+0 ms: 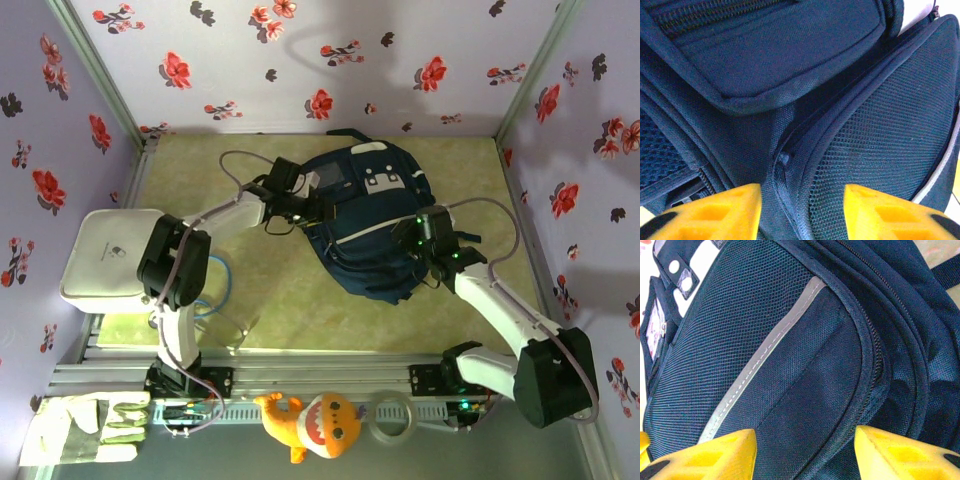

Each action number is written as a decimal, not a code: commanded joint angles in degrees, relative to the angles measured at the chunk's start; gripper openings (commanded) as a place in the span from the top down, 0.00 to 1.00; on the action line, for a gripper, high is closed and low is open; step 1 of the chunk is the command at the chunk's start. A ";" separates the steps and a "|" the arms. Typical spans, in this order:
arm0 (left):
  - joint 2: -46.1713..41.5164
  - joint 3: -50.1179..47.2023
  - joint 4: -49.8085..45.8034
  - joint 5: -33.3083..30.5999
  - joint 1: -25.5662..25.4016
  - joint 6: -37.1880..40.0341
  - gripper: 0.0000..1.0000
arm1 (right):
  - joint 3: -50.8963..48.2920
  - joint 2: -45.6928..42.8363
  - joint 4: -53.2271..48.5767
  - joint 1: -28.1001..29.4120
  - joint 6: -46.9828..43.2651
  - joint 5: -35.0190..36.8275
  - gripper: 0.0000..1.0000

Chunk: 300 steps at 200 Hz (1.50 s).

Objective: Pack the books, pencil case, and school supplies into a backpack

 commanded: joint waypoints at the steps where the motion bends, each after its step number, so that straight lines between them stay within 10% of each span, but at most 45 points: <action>1: 1.14 1.35 1.89 2.96 -0.04 -1.13 0.59 | 1.04 0.74 -0.46 -0.24 -0.84 -0.28 0.47; 84: 0.32 -0.64 6.23 4.32 1.27 -4.11 1.00 | 4.34 6.63 1.31 -0.18 -6.36 -1.44 0.66; 194: -9.64 -15.97 17.02 2.06 7.91 -12.88 1.00 | 26.42 30.80 3.67 -0.34 -20.19 -8.50 0.64; 300: -9.43 -17.79 28.09 -0.50 3.44 -27.85 1.00 | 19.44 14.46 -7.31 13.52 -13.33 1.35 0.53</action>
